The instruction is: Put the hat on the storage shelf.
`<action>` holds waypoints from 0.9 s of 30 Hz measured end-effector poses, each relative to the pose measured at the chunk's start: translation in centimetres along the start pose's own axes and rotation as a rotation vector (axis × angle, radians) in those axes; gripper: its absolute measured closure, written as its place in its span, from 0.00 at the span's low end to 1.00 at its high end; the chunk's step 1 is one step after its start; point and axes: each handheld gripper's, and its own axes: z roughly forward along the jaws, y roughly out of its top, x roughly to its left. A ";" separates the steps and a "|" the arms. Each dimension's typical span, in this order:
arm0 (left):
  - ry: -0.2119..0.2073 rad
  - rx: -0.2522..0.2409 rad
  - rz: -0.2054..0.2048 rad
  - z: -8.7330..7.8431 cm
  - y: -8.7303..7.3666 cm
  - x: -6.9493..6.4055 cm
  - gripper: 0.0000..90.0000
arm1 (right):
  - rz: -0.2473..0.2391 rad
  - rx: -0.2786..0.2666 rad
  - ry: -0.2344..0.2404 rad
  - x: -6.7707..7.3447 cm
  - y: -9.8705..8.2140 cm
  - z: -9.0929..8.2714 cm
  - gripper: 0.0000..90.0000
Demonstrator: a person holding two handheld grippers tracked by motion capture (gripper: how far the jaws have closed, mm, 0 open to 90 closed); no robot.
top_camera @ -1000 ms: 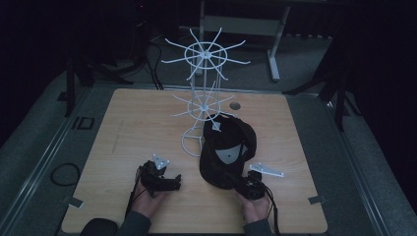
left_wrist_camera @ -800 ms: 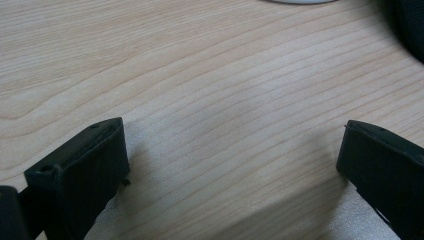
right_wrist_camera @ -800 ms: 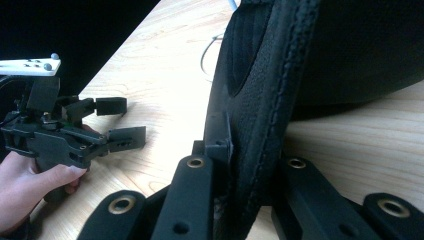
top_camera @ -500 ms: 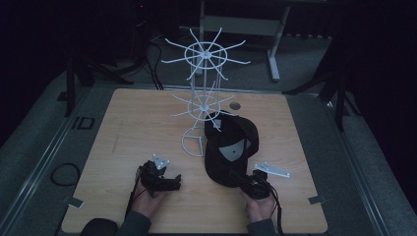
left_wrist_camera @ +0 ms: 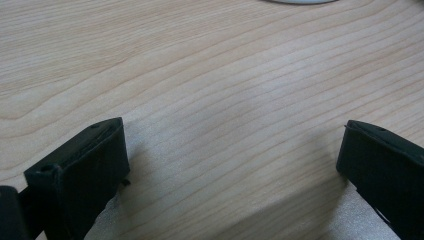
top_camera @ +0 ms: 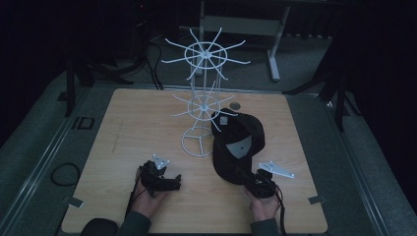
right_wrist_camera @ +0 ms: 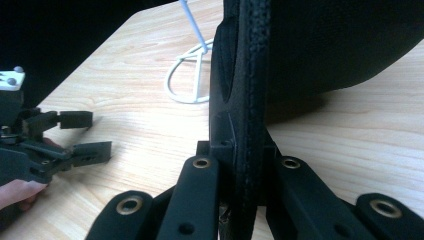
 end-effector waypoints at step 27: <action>0.000 0.000 0.000 0.0 0.0 0.0 0.00 | -0.125 -0.031 -0.171 -0.6 1.1 -0.9 0.96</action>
